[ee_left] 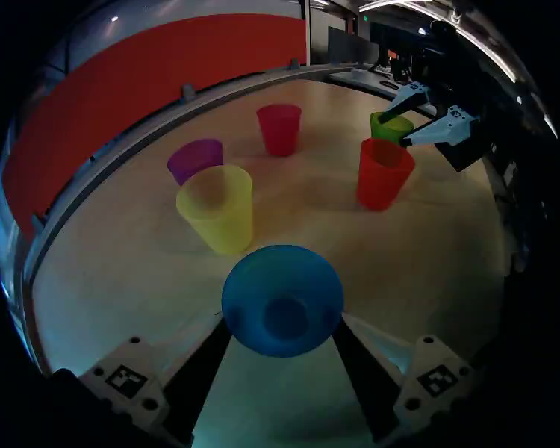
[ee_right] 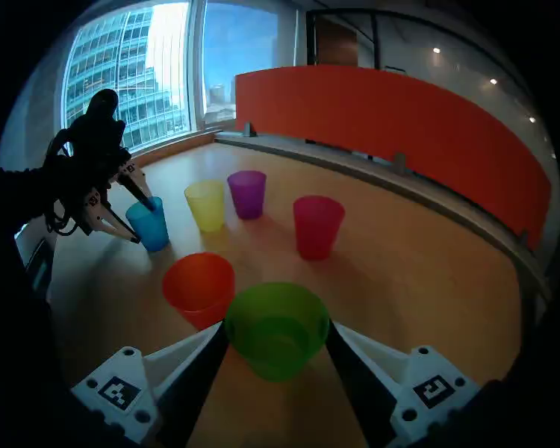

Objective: Pour water

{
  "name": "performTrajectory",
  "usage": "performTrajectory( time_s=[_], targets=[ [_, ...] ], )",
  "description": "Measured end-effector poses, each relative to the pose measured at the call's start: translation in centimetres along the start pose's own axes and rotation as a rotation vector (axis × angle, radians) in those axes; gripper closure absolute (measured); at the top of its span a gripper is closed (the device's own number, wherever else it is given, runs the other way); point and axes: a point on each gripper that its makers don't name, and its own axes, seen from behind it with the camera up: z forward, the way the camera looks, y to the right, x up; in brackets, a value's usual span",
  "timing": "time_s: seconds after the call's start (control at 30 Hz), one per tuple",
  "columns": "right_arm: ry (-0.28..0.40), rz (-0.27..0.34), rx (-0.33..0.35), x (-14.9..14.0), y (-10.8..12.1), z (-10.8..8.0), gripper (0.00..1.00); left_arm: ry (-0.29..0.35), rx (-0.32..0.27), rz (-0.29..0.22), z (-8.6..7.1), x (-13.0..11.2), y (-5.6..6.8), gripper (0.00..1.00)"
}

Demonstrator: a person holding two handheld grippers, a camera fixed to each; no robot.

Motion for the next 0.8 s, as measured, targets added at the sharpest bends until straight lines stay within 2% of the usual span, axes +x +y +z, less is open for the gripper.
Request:
performTrajectory(
  time_s=[0.47,0.8],
  targets=[
    [-0.002,0.010,-0.006,-1.1,0.1,0.6,0.08,-0.015,0.035,-0.018,-0.3,-1.4,-0.4,0.10],
    [0.001,0.011,-0.011,-1.7,0.2,0.3,0.08,-0.009,0.028,-0.039,-0.5,-1.8,0.4,0.09]
  ],
)
